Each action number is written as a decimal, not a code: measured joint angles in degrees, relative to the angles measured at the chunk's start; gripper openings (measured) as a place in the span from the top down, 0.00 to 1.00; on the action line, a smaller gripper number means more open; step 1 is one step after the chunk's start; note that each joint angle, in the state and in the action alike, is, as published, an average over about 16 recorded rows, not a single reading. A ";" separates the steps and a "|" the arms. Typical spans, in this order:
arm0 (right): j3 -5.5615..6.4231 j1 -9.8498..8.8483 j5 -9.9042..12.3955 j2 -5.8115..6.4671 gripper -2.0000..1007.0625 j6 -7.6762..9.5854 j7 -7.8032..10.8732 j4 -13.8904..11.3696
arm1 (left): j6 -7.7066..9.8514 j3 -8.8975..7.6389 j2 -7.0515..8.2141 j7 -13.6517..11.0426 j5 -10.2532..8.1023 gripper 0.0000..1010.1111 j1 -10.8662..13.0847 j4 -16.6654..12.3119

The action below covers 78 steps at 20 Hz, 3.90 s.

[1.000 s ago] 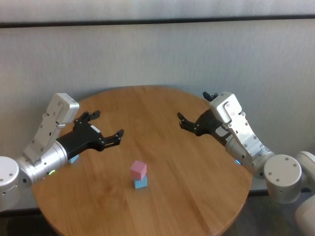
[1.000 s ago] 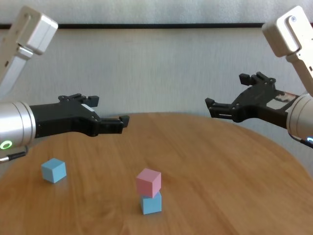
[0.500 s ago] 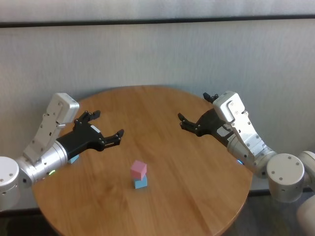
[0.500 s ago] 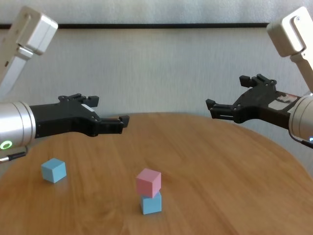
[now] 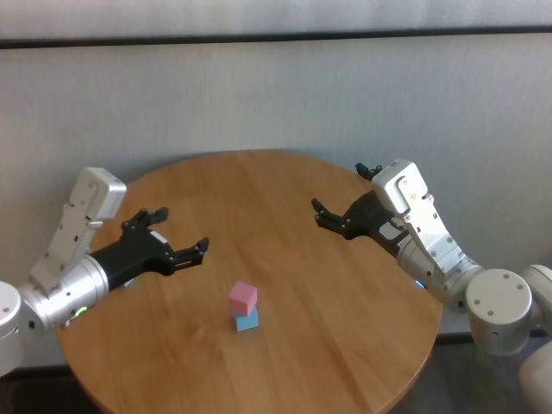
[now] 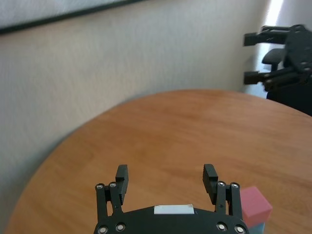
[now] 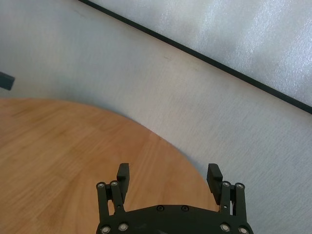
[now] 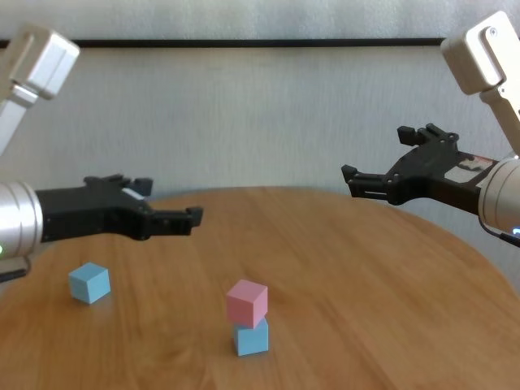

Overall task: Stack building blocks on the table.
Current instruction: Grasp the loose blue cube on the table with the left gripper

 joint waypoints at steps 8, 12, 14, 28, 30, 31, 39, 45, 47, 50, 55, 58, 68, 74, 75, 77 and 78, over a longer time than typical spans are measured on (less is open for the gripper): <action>-0.08 0.04 0.05 -0.03 0.01 0.21 -0.14 -0.05 | 4.63 -1.57 1.06 -1.12 -1.05 0.01 1.15 -0.87; -0.10 0.05 0.06 -0.04 0.01 0.27 -0.18 -0.08 | 6.25 -1.83 1.75 -1.86 -1.12 0.01 1.22 -0.62; -0.11 0.05 0.07 -0.05 0.01 0.29 -0.19 -0.09 | 6.87 -1.84 2.04 -2.21 -1.15 0.01 1.19 -0.25; -0.15 0.06 0.08 -0.05 0.01 0.37 -0.24 -0.12 | 8.96 -1.74 2.34 -0.85 0.21 0.01 1.04 3.43; -0.15 0.06 0.08 -0.05 0.01 0.37 -0.24 -0.12 | 8.96 -1.84 2.23 -0.51 0.62 0.01 0.96 3.97; -0.15 0.06 0.08 -0.05 0.01 0.38 -0.24 -0.12 | 8.93 -1.90 2.17 -0.36 0.84 0.01 0.91 4.25; -0.16 0.06 0.07 -0.05 0.01 0.39 -0.24 -0.12 | 8.02 -2.59 1.47 -0.04 2.20 0.01 0.23 6.78; -0.16 0.06 0.07 -0.05 0.01 0.40 -0.24 -0.12 | 7.23 -3.16 0.95 -0.10 3.04 0.01 -0.51 8.71; -0.16 0.06 0.07 -0.05 0.01 0.40 -0.24 -0.12 | 7.01 -3.35 0.78 -0.18 3.23 0.01 -0.77 9.36; -0.16 0.06 0.07 -0.05 0.01 0.40 -0.24 -0.12 | 6.68 -3.63 0.49 -0.42 3.48 0.01 -1.21 10.42; -0.16 0.06 0.07 -0.05 0.01 0.40 -0.24 -0.12 | 6.07 -3.99 -0.03 -1.06 3.65 0.01 -2.08 12.39; -0.16 0.06 0.07 -0.05 0.01 0.40 -0.24 -0.12 | 5.59 -4.14 -0.38 -1.54 3.64 0.01 -2.68 13.75; -0.16 0.06 0.07 -0.05 0.01 0.40 -0.23 -0.12 | 3.82 -4.48 -1.42 -2.91 3.23 0.01 -4.56 18.07; -0.16 0.06 0.07 -0.05 0.01 0.40 -0.23 -0.12 | 3.23 -4.65 -1.73 -3.39 3.06 0.01 -5.22 19.89; -0.16 0.06 0.07 -0.05 0.01 0.40 -0.23 -0.12 | 3.16 -4.67 -1.77 -3.47 3.05 0.01 -5.31 20.14; -0.16 0.06 0.07 -0.05 0.01 0.40 -0.23 -0.12 | 3.05 -4.69 -1.86 -3.67 3.04 0.01 -5.51 20.67; -0.16 0.06 0.07 -0.05 0.01 0.40 -0.23 -0.12 | 2.99 -4.69 -1.91 -3.77 3.03 0.01 -5.62 20.94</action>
